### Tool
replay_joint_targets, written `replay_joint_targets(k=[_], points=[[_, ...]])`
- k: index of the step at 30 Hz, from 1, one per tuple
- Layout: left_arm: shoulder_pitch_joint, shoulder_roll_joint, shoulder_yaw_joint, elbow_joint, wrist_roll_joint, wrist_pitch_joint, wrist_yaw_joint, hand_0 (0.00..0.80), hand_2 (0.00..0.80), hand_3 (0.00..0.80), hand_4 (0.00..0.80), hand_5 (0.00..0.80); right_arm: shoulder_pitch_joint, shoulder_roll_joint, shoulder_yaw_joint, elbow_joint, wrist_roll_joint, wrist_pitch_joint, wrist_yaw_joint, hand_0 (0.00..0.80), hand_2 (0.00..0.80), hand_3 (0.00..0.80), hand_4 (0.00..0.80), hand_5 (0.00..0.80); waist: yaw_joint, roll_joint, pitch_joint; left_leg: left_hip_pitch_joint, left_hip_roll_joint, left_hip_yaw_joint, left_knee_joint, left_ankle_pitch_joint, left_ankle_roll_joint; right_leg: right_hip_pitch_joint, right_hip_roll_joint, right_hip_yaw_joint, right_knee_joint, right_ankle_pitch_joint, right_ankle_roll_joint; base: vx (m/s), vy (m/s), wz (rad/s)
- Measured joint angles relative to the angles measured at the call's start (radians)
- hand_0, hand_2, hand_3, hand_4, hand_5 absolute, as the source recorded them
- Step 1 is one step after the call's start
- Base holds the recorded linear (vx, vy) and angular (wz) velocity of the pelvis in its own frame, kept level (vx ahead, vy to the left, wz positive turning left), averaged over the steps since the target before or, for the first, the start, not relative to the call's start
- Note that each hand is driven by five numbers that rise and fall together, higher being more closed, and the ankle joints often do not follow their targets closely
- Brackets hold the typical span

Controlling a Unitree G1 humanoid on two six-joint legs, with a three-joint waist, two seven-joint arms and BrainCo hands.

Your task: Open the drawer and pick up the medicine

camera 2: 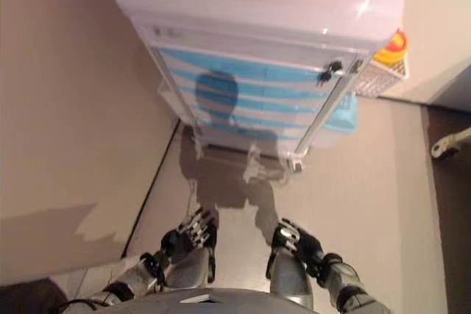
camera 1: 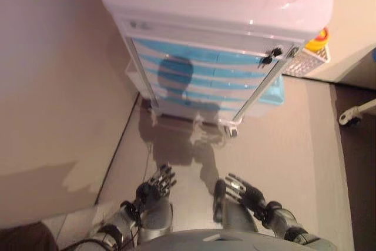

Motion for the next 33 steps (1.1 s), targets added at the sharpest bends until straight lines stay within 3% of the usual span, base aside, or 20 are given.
replay_joint_targets(k=[6,18,25,28,33], points=[[-0.092,-0.036,0.002,-0.057,-0.167,0.027,-0.014,0.0,0.0,0.0,0.0,0.0,-0.053,-0.002,0.0,-0.057,0.04,-0.016,-0.021,0.0,0.0,0.0,0.0,0.0,-0.019,-0.011,0.104,-0.102,-0.013,0.001,0.098,-0.026,0.009,-0.091,-0.007,0.043,0.064,-0.004,0.005,-0.028,0.015,-0.02],[-0.287,-0.028,0.042,-0.164,-0.468,0.037,0.013,0.0,0.0,0.0,0.0,0.0,-0.087,-0.005,0.003,-0.135,0.073,-0.009,-0.028,0.0,0.0,0.0,0.0,0.0,-0.08,-0.046,0.159,-0.224,-0.011,0.025,0.235,-0.077,0.025,-0.196,0.008,0.117,0.127,-0.011,0.017,0.01,0.015,-0.06],[-0.456,0.056,0.101,-0.189,-0.628,0.033,0.114,0.0,0.0,0.0,0.0,0.0,-0.103,-0.021,0.005,-0.139,0.079,0.001,-0.025,0.0,0.0,0.0,0.0,0.0,-0.134,-0.071,0.17,-0.249,-0.009,0.046,0.243,-0.081,0.027,-0.226,0.013,0.146,0.123,0.001,0.031,0.001,0.013,-0.07],[-0.542,0.112,0.106,-0.189,-0.676,0.015,0.161,0.0,0.0,0.0,0.0,0.0,-0.104,-0.034,0.02,-0.138,0.082,0.001,-0.015,0.0,0.0,0.0,0.0,0.0,-0.15,-0.083,0.175,-0.26,0.003,0.052,0.261,-0.096,0.026,-0.228,0.023,0.15,0.117,0.002,0.029,0.084,-0.007,-0.1],[-0.642,0.143,0.106,-0.19,-0.719,-0.028,0.232,0.0,0.0,0.0,0.0,0.0,-0.106,-0.044,0.068,-0.139,0.119,-0.002,-0.011,0.0,0.0,0.0,0.0,0.0,-0.166,-0.097,0.176,-0.265,0.025,0.059,0.278,-0.107,0.021,-0.23,0.045,0.156,0.111,0.012,0.017,0.009,-0.022,-0.11]])
